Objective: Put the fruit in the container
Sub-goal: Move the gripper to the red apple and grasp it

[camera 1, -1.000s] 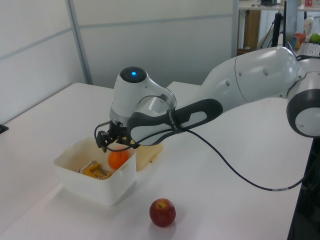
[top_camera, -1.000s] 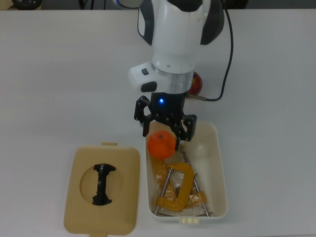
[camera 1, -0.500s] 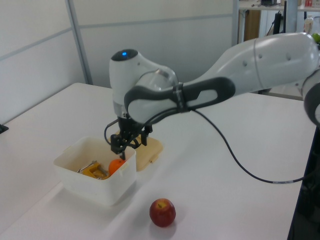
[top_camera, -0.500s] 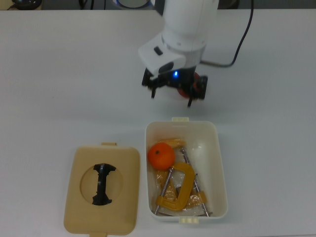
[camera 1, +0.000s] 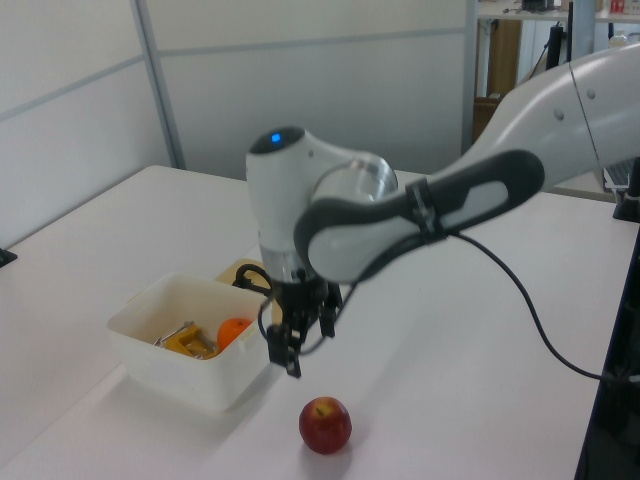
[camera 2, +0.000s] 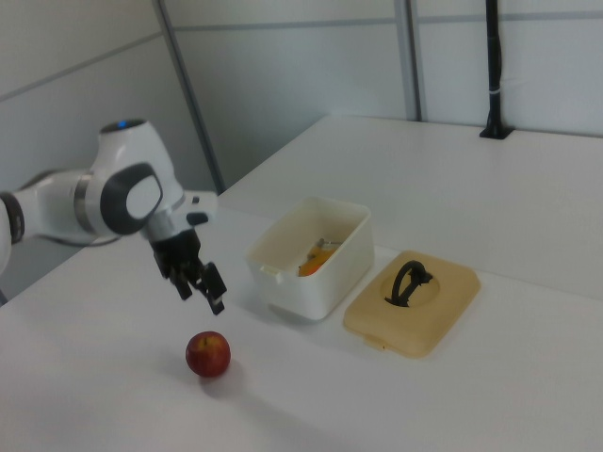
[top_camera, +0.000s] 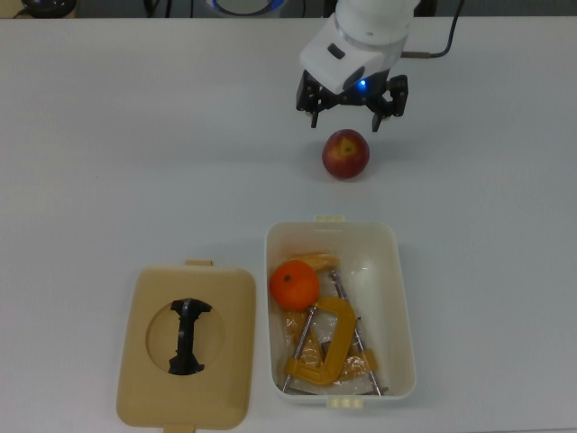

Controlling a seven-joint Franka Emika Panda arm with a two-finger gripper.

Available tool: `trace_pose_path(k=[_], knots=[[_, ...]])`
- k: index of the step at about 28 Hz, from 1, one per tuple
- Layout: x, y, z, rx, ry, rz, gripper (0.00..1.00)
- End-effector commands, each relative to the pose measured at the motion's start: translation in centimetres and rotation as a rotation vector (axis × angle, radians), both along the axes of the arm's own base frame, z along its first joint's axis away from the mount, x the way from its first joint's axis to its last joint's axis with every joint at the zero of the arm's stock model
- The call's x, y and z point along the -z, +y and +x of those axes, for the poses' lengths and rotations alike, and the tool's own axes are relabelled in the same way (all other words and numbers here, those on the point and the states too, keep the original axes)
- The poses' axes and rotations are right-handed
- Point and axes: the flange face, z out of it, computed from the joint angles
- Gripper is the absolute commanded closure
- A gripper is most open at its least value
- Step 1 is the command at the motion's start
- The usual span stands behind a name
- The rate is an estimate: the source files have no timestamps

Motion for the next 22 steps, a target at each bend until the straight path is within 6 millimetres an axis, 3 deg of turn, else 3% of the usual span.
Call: trace_pose_path(k=[1,14,22], knots=[[3.3,0.6,-2.3,-0.003,-0.049,-0.042,0.00],[9.7,1.5,-3.3,-0.019,-0.054,-0.109,0.00],[12.3,2.9,-3.3,-0.026,-0.065,-0.132,0.00]])
